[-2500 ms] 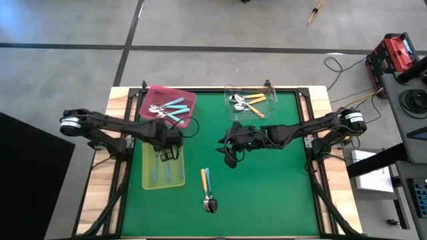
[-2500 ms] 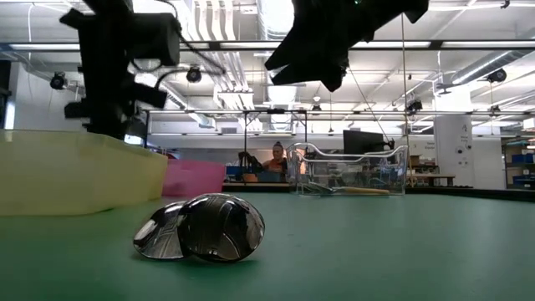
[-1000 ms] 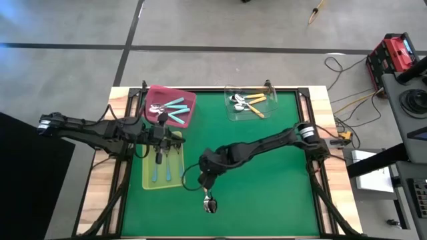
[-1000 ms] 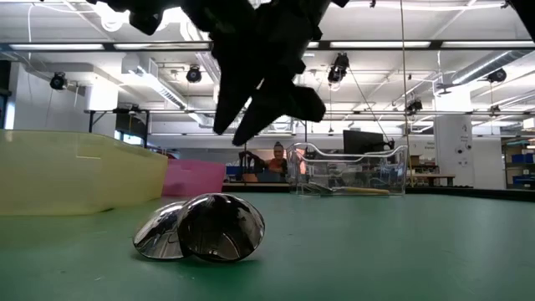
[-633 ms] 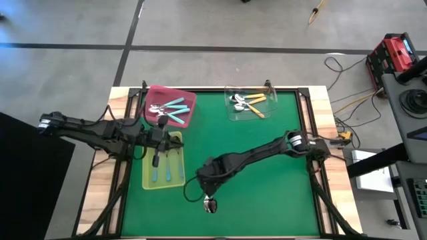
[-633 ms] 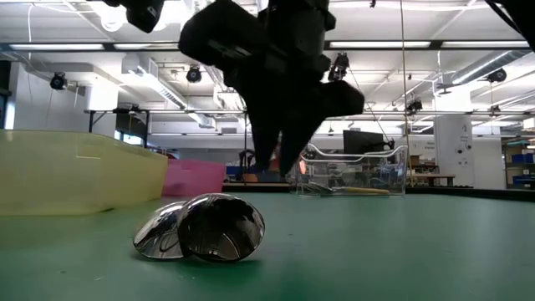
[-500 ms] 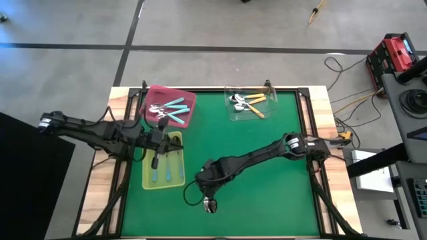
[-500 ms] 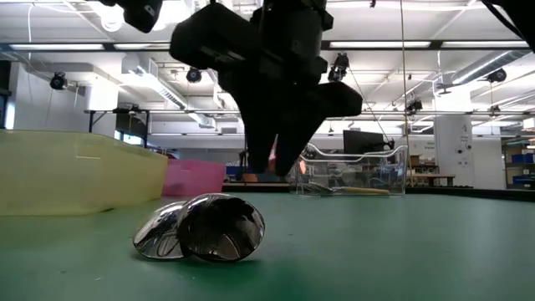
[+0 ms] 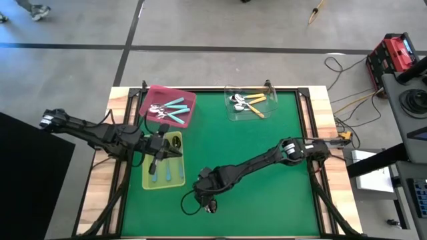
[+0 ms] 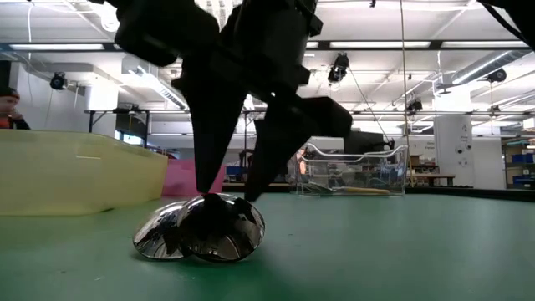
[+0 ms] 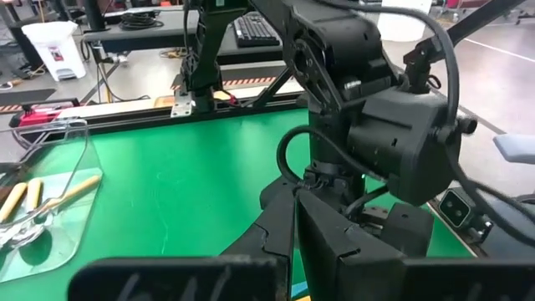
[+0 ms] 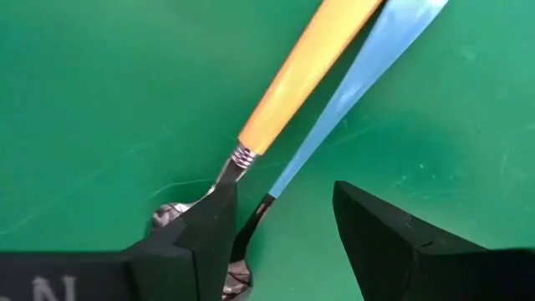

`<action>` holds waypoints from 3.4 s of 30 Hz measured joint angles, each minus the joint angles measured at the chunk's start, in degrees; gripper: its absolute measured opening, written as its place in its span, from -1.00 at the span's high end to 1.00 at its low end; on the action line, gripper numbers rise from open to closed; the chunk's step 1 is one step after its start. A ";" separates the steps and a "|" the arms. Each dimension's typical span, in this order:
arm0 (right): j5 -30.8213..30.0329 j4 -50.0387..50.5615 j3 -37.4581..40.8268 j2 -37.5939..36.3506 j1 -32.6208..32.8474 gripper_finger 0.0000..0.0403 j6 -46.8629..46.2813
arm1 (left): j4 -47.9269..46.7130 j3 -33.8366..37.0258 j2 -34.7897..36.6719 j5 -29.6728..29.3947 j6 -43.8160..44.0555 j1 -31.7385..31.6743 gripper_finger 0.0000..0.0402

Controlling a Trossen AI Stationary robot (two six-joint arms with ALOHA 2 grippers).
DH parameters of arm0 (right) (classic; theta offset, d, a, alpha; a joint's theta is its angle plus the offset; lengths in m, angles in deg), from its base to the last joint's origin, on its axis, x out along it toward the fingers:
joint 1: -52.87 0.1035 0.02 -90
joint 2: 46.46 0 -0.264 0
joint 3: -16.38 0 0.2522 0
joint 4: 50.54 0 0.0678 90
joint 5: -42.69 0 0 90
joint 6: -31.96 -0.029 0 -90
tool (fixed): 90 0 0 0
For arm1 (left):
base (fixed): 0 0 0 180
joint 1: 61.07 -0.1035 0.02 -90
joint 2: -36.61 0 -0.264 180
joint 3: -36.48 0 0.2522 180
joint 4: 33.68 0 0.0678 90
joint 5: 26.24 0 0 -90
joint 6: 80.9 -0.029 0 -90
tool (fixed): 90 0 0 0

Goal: Sort silverware by color (type)
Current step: Put the blue spoon into the yellow bin

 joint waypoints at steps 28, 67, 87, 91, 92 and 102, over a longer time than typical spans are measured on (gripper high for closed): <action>-0.60 -0.81 2.72 1.04 -0.15 0.12 -0.67 | 0.32 0.08 -0.13 -0.09 0.61 0.58 1.00; -10.01 11.35 3.31 -2.69 -1.65 0.93 10.00 | 8.97 6.95 -3.18 0.07 -2.06 0.80 1.00; -11.21 24.64 3.52 -15.65 -2.31 0.94 12.28 | 27.81 8.25 -20.78 -0.28 -13.63 0.80 0.54; -10.71 24.27 3.53 -16.72 -2.38 0.94 12.81 | 30.54 5.94 -26.26 -2.10 -16.37 0.80 0.40; -10.56 24.25 3.54 -16.95 -2.37 0.94 12.92 | 30.58 5.11 -27.53 -3.51 -17.12 0.80 0.36; -8.85 23.85 3.54 -18.07 -2.82 0.94 14.42 | 30.74 -4.82 -41.54 -15.51 -25.13 0.12 0.14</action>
